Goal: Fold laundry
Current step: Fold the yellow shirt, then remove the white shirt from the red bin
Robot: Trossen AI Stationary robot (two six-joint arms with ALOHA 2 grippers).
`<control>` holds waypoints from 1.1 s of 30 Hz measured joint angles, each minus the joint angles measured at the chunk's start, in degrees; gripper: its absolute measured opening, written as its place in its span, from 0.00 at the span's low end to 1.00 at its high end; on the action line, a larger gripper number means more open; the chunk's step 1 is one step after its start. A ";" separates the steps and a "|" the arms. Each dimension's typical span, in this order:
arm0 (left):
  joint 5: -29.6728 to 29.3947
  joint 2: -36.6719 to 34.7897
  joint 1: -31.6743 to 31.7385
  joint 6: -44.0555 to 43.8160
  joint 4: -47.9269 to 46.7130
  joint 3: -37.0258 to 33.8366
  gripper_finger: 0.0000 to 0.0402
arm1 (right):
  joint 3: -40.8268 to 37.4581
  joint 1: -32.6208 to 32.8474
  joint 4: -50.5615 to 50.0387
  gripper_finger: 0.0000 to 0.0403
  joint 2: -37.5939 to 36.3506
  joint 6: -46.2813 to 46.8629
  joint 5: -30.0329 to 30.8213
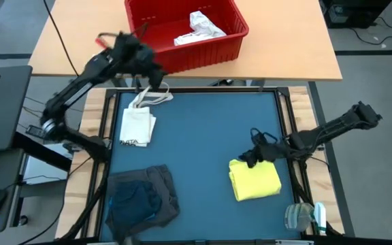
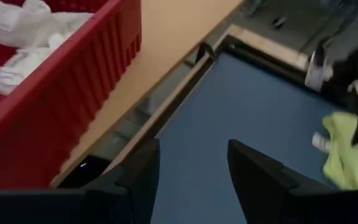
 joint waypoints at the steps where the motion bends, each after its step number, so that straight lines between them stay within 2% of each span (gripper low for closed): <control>1: 2.24 2.33 1.93 -0.12 2.16 0.00 0.47 | 0.03 -2.36 -0.44 0.44 0.30 -0.59 -3.04; 4: 3.79 8.85 7.20 -0.80 4.84 -0.12 0.47 | -0.78 -6.35 -6.66 0.42 2.36 -1.77 -13.88; 6: 3.93 12.31 9.21 -0.76 5.91 -0.15 0.47 | -1.07 -6.34 -9.16 0.42 3.44 -2.13 -19.22; 10: 6.28 16.31 11.75 2.06 6.79 -0.15 0.47 | -1.07 -5.20 -10.18 0.42 3.64 -2.28 -23.12; 14: 6.55 18.04 12.98 2.54 10.47 -0.13 0.47 | -1.01 -2.81 -11.69 0.42 3.39 -2.58 -32.01; 16: 6.86 18.34 13.64 2.60 13.80 -0.12 0.47 | 0.02 -1.41 -11.75 0.42 2.58 -2.04 -33.87; 19: 10.74 18.53 15.86 2.57 19.06 0.14 0.47 | 3.95 -0.60 -11.17 0.42 0.63 -1.92 -31.12; 25: 15.19 21.46 18.71 3.69 22.55 6.88 0.47 | 9.04 -2.84 -9.50 0.42 -1.80 -0.72 -16.04; 33: 17.24 30.27 17.77 12.39 21.51 19.13 0.47 | 9.25 -7.27 -0.64 0.42 -2.00 0.94 -12.64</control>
